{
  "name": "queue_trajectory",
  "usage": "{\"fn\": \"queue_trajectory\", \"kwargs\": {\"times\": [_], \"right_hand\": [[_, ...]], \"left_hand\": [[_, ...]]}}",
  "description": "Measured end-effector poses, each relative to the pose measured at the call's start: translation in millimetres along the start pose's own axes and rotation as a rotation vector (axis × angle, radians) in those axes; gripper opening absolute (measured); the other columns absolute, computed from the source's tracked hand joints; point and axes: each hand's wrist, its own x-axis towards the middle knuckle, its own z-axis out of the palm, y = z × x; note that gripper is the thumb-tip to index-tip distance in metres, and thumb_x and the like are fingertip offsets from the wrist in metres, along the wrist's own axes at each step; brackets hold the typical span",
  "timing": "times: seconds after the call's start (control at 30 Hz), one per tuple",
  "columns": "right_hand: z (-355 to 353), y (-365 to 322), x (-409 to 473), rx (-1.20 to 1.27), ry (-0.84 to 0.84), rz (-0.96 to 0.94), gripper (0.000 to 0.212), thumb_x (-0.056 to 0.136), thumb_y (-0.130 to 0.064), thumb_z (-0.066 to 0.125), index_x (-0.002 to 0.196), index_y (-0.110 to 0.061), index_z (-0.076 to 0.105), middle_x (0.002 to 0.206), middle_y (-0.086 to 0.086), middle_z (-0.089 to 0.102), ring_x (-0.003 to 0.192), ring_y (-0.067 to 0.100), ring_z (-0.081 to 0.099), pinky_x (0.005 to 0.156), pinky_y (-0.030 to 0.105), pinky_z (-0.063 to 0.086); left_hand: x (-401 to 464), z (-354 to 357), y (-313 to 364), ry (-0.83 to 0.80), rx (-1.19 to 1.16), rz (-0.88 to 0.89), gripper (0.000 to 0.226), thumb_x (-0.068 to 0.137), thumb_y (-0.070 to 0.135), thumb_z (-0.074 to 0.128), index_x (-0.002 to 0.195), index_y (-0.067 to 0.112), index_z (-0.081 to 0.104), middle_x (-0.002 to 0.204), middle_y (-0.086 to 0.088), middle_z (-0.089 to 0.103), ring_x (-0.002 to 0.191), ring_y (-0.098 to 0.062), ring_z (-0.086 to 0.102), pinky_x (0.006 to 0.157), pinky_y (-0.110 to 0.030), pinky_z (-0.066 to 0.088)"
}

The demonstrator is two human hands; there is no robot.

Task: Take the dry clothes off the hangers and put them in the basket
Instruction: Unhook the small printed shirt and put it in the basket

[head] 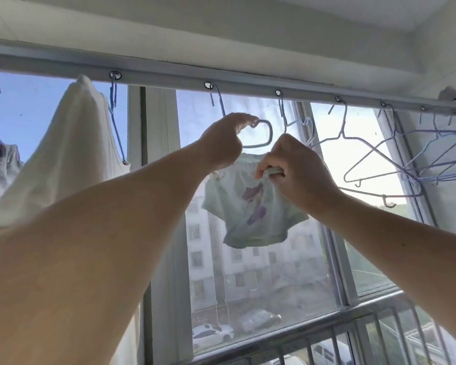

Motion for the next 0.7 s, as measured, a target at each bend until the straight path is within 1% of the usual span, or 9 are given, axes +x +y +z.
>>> {"fn": "queue_trajectory", "kwargs": {"times": [0.07,0.17,0.23,0.3,0.33,0.43,0.57,0.63,0.7], "right_hand": [[0.2,2.5,-8.0,0.014,-0.065,0.012,0.02,0.081,0.001,0.063,0.077,-0.015,0.075,0.082,-0.002,0.048,0.074,0.018,0.055,0.068,0.037,0.051],[2.5,0.2,-15.5,0.096,-0.168,0.133,0.028,0.081,0.006,0.058,0.074,-0.016,0.073,0.089,0.0,0.053,0.082,0.014,0.054,0.072,0.021,0.047],[6.8,-1.0,-18.4,0.2,-0.223,0.249,0.035,0.077,0.01,0.054,0.069,-0.021,0.069,0.089,0.001,0.06,0.084,0.014,0.055,0.071,0.017,0.044],[14.2,-4.4,-24.0,0.295,-0.305,0.35,0.038,0.076,0.012,0.049,0.07,-0.02,0.069,0.083,0.0,0.065,0.083,0.016,0.059,0.073,0.021,0.048],[17.9,-6.7,-28.0,0.336,-0.347,0.393,0.038,0.077,0.013,0.048,0.072,-0.018,0.07,0.08,-0.001,0.065,0.08,0.015,0.06,0.069,0.021,0.05],[29.9,-15.1,-43.8,0.394,-0.462,0.479,0.039,0.079,0.012,0.047,0.074,-0.018,0.07,0.075,-0.008,0.06,0.073,0.009,0.055,0.054,0.015,0.043],[41.5,-23.1,-68.3,0.498,-0.563,0.531,0.033,0.082,0.007,0.056,0.072,-0.021,0.069,0.086,0.002,0.066,0.08,0.017,0.059,0.064,0.024,0.052],[47.7,-27.6,-82.2,0.528,-0.644,0.549,0.03,0.082,0.008,0.057,0.076,-0.018,0.071,0.089,0.004,0.067,0.084,0.018,0.06,0.071,0.026,0.054],[52.4,-31.1,-89.7,0.485,-0.627,0.525,0.033,0.081,0.01,0.055,0.074,-0.018,0.071,0.085,0.0,0.065,0.083,0.016,0.059,0.071,0.024,0.053]], "left_hand": [[-2.1,-0.5,1.6,0.028,-0.109,-0.003,0.074,0.083,-0.022,0.028,0.141,0.024,0.035,0.149,0.002,0.035,0.136,-0.012,0.034,0.092,-0.021,0.04],[-8.5,1.8,1.2,0.125,-0.311,-0.025,0.082,0.08,-0.023,0.028,0.143,0.03,0.028,0.151,0.001,0.03,0.135,-0.014,0.035,0.06,-0.019,0.05],[-15.8,7.5,-4.4,0.222,-0.398,-0.071,0.086,0.076,-0.024,0.025,0.144,0.029,0.027,0.152,0.002,0.026,0.137,-0.013,0.03,0.066,-0.019,0.053],[-30.3,16.7,-14.9,0.287,-0.42,-0.145,0.088,0.072,-0.024,0.024,0.143,0.028,0.028,0.152,0.002,0.027,0.138,-0.014,0.029,0.083,-0.029,0.054],[-39.8,21.5,-20.5,0.289,-0.424,-0.188,0.087,0.072,-0.024,0.024,0.142,0.028,0.03,0.151,0.001,0.029,0.137,-0.014,0.03,0.084,-0.028,0.053],[-76.0,43.4,-39.9,0.17,-0.429,-0.313,0.077,0.078,-0.023,0.026,0.138,0.023,0.037,0.144,-0.003,0.039,0.133,-0.015,0.036,0.061,-0.005,0.046],[-125.5,71.0,-61.7,-0.025,-0.398,-0.416,0.066,0.081,-0.02,0.035,0.134,0.018,0.043,0.135,-0.004,0.049,0.126,-0.015,0.043,0.065,0.004,0.039],[-146.7,80.4,-73.0,-0.064,-0.357,-0.447,0.062,0.083,-0.018,0.034,0.131,0.019,0.046,0.129,-0.002,0.054,0.114,-0.01,0.05,0.063,0.001,0.041],[-160.3,85.4,-83.5,-0.082,-0.341,-0.489,0.064,0.082,-0.019,0.031,0.131,0.02,0.047,0.125,0.0,0.056,0.111,-0.009,0.052,0.072,-0.002,0.041]]}}
